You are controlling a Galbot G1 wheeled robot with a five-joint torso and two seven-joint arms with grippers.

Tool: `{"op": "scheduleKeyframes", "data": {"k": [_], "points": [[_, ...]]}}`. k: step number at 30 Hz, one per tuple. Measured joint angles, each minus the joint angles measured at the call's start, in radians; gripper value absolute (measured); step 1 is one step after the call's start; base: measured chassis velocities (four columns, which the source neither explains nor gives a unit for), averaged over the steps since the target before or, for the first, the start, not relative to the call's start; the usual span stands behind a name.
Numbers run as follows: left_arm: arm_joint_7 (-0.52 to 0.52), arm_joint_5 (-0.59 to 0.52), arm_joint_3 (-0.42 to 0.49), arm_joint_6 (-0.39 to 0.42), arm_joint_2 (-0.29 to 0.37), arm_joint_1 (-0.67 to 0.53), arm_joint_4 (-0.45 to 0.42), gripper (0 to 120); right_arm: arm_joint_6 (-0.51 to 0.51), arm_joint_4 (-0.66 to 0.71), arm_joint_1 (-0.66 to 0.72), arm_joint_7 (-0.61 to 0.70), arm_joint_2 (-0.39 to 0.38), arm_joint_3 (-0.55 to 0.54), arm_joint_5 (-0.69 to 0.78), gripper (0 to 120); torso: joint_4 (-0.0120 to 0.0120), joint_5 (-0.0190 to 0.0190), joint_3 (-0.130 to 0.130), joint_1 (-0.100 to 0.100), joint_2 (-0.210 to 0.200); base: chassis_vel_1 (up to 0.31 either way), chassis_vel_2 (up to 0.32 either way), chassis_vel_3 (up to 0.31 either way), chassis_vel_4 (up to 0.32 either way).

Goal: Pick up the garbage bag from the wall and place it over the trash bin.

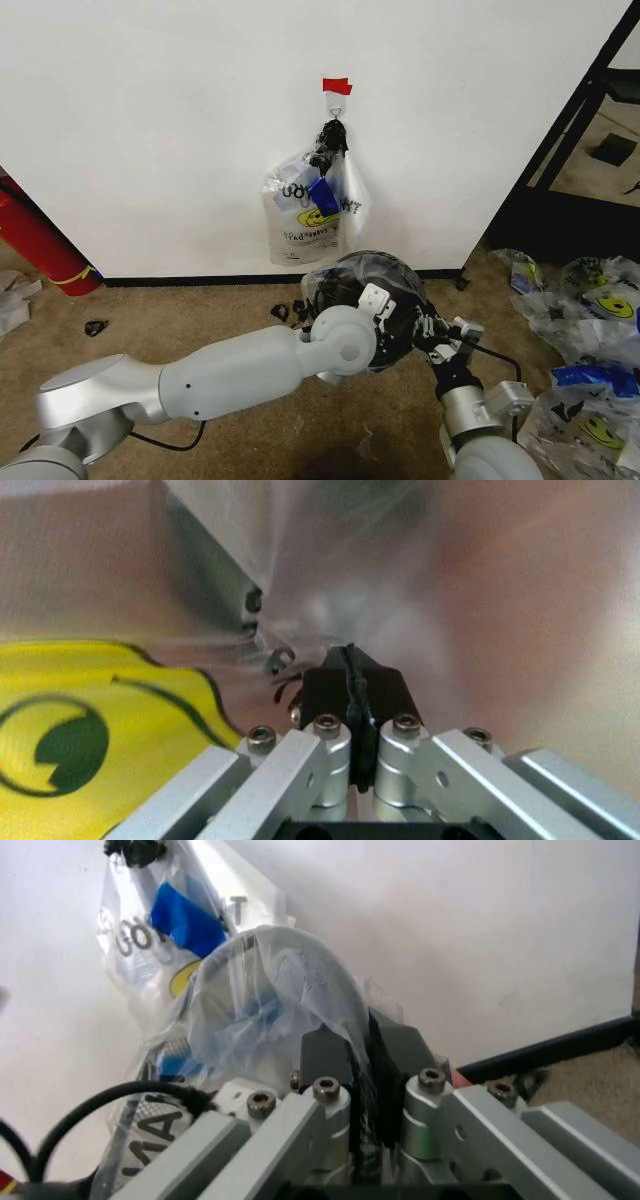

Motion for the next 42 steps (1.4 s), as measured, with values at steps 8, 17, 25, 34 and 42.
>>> {"op": "scheduleKeyframes", "data": {"k": [8,17,25,34,42], "points": [[0.026,0.07,-0.006,0.001,-0.004,0.026,0.026,0,0.0,-0.011,0.007,0.0,0.001,-0.015,0.0,1,0.0001,-0.0001,0.0,0.0,0.0,0.0,0.0,0.0,0.0],[0.079,0.14,-0.068,-0.054,0.017,0.03,0.009,0,-0.002,-0.012,0.015,0.004,0.0,-0.006,0.02,1,0.0002,0.0,0.0,0.0,0.0,0.0,0.0,0.0,0.0],[0.132,0.214,-0.061,-0.131,-0.033,0.081,0.087,0,-0.01,0.012,0.005,0.008,0.008,-0.009,0.034,1,-0.0001,-0.0001,0.0,0.0,0.0,0.0,0.0,0.0,0.0],[0.144,0.243,-0.081,-0.148,-0.002,0.089,0.046,0,-0.015,0.018,0.002,0.012,0.009,-0.005,0.04,1,0.0003,-0.0001,0.0,0.0,0.0,0.0,0.0,0.0,0.0],[0.144,0.243,-0.112,-0.174,0.017,0.076,-0.009,0,-0.018,0.013,0.007,0.014,0.012,-0.007,0.046,1,0.0003,0.0,0.0,0.0,0.0,0.0,0.0,0.0,0.0]]}}
